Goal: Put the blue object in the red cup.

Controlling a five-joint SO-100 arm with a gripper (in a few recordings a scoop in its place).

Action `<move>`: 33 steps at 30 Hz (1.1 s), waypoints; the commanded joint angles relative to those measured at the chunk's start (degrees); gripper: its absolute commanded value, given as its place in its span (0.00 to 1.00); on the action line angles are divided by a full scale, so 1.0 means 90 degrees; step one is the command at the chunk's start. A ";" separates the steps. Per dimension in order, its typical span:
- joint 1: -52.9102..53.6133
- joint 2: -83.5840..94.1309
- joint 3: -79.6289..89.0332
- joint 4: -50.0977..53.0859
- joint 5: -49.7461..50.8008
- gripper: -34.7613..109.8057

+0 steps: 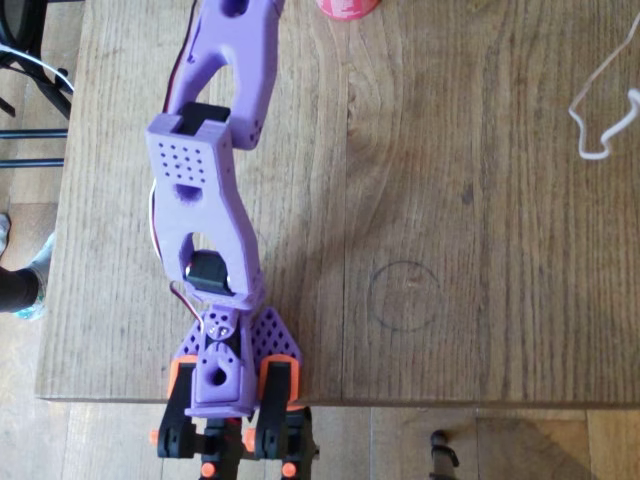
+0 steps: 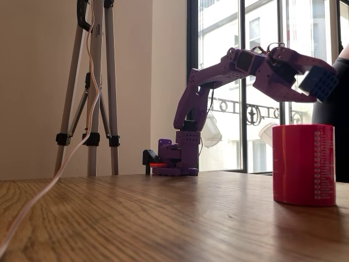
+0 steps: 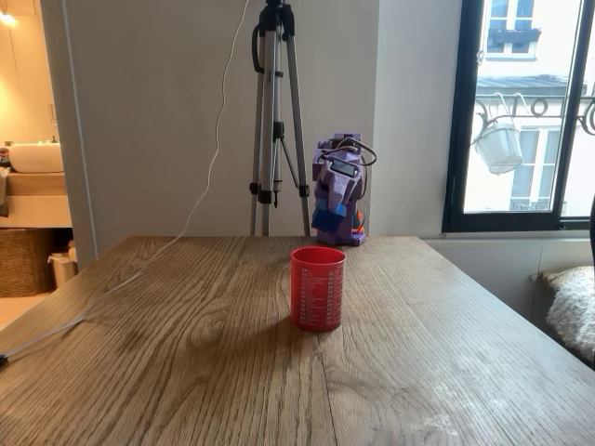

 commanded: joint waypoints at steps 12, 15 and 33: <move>0.0371 0.0313 -0.0107 0.1074 -0.0264 0.43; 0.0410 0.0313 -0.0107 0.1094 -0.0264 0.43; 0.0488 0.1182 0.0420 0.0479 0.0352 0.25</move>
